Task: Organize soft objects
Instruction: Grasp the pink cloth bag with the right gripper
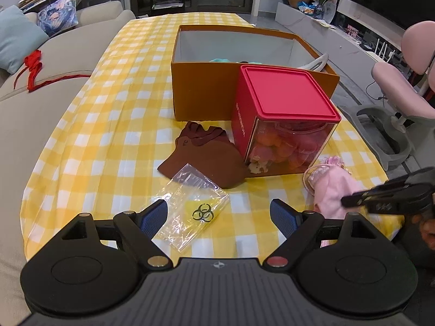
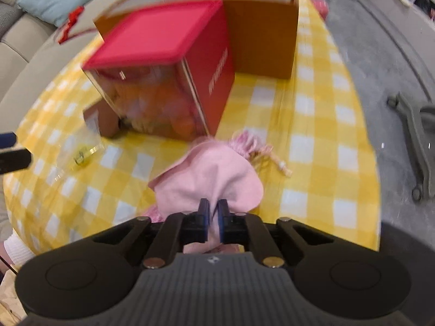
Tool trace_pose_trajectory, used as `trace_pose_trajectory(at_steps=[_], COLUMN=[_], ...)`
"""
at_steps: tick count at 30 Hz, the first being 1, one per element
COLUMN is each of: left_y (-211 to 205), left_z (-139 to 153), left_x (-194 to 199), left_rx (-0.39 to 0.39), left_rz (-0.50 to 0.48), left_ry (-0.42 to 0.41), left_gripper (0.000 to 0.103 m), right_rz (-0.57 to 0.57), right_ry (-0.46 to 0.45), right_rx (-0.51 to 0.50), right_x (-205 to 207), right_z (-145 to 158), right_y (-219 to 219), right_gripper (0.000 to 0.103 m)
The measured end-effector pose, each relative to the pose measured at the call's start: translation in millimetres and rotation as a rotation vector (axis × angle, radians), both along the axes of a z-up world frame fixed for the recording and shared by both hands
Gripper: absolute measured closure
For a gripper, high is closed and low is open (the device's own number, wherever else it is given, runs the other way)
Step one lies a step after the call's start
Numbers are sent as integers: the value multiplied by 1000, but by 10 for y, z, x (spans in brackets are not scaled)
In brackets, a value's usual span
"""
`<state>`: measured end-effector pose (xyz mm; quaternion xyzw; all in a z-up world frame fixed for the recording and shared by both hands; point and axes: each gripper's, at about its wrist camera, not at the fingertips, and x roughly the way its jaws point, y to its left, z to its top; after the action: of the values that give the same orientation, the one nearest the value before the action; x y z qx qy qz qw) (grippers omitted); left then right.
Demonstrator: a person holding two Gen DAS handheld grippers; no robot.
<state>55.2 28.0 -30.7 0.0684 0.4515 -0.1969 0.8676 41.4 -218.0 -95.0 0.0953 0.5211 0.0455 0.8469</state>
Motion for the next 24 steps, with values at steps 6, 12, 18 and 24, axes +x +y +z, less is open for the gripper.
trace_pose_trajectory(at_steps=[6, 12, 18, 24], left_y=[49, 125, 239, 346], left_z=[-23, -99, -220, -286], left_x=[37, 111, 187, 242], left_rx=[-3, 2, -14, -32], left_rz=[31, 69, 65, 89], left_ry=[14, 33, 42, 75], left_gripper=[3, 3, 3, 3], right_rz=[59, 103, 221, 247], right_ry=[-92, -287, -229, -207], right_rx=[202, 199, 262, -63], right_x=[-94, -288, -86, -40], right_z=[350, 979, 708, 368], right_y=[-125, -131, 404, 615], right_gripper=[101, 101, 101, 61])
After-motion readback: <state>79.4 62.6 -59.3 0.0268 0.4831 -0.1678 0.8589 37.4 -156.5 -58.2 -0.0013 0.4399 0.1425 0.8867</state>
